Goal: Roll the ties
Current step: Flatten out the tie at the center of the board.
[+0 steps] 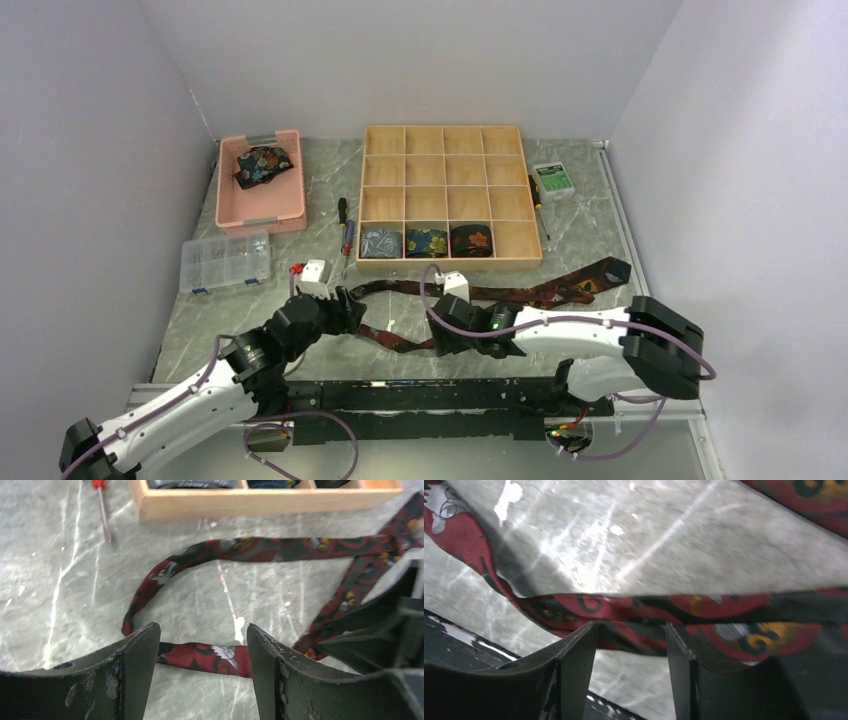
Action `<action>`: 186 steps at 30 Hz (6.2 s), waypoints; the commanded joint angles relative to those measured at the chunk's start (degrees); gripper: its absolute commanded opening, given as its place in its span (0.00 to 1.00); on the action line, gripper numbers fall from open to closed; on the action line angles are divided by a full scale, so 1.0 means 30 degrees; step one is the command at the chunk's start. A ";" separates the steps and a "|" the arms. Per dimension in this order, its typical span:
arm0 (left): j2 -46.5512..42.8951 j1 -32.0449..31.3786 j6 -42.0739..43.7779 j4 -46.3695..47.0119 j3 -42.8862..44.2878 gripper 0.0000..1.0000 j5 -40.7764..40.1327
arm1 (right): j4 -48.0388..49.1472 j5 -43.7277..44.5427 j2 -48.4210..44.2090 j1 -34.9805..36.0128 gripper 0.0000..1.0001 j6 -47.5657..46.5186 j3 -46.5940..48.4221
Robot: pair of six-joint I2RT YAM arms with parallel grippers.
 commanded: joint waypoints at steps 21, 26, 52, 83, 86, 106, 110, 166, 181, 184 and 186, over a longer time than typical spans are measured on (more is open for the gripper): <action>-0.1206 -0.0074 -0.0299 0.1597 -0.0368 0.63 0.2640 | -0.2561 0.0328 0.0724 -0.8277 0.60 -0.5180 0.4220; 0.1704 -0.0059 -0.0563 0.6115 -0.1328 0.60 0.3768 | -0.3592 0.1400 0.2540 -0.8017 0.54 -0.3925 0.4628; 1.6692 -0.0045 -0.1105 1.5780 -0.0412 0.06 0.9600 | -0.6952 0.0988 -0.2115 -2.3268 0.57 0.0958 0.1379; 1.6428 -0.0033 -0.3551 1.0106 -0.1304 0.03 0.3964 | -0.5322 0.1948 -0.3170 -2.7533 0.02 0.2604 0.3258; 1.5858 -0.0035 -0.3568 0.9614 -0.1357 0.03 0.3631 | -0.5536 0.2133 -0.2098 -2.7939 0.03 0.2321 0.4120; 0.8950 -0.0038 -0.0449 0.6653 0.1120 0.15 0.6228 | -0.5267 -0.0478 -0.5688 -2.9784 0.46 0.0773 0.0136; 1.0804 -0.0045 0.0111 0.8597 0.2175 0.29 0.7950 | -0.4952 -0.1499 -0.6241 -2.9586 0.46 0.1133 0.0077; 1.6747 -1.0680 -0.6194 -0.0098 0.3031 0.03 -1.1942 | -0.6983 -0.1752 -0.3713 -2.1620 0.43 0.1882 0.0202; 1.6329 -1.0709 -0.7111 -0.1063 0.3172 0.03 -1.2358 | -1.0688 -0.2720 -0.8492 -2.1559 0.48 0.6540 -0.2011; 1.5999 -1.0734 -0.6893 -0.0709 0.2891 0.03 -1.1987 | -0.9943 -0.3210 -0.8421 -2.1577 0.48 0.7069 -0.2635; 1.5918 -1.0742 -0.6885 -0.0727 0.2888 0.03 -1.1985 | -0.9776 -0.3189 -0.8065 -2.1576 0.48 0.7164 -0.2668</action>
